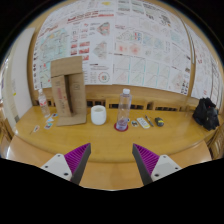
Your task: Pour water
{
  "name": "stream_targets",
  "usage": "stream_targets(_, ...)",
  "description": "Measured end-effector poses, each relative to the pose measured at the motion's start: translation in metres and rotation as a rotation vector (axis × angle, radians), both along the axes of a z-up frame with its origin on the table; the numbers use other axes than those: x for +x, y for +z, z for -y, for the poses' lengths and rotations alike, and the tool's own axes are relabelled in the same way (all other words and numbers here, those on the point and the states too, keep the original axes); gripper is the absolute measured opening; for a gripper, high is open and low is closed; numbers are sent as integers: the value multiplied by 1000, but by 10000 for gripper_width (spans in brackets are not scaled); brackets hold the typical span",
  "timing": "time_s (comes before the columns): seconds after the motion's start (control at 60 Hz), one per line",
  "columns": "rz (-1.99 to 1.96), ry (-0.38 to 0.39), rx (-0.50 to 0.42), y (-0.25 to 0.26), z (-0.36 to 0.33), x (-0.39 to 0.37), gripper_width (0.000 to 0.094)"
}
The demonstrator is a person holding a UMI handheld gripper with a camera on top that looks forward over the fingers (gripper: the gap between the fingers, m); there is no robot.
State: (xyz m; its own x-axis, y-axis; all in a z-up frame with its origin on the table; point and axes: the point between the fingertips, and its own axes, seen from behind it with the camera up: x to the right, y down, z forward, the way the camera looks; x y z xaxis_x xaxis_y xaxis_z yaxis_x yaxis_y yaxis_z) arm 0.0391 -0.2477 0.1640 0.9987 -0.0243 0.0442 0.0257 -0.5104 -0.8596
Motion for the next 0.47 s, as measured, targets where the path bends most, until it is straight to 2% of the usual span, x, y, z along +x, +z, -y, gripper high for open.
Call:
stream_targets(0.267, 20, -21, -7, 17, 138, -45, 852)
stream_targets(0.467, 52, -45, 45, 41, 168, -46, 852)
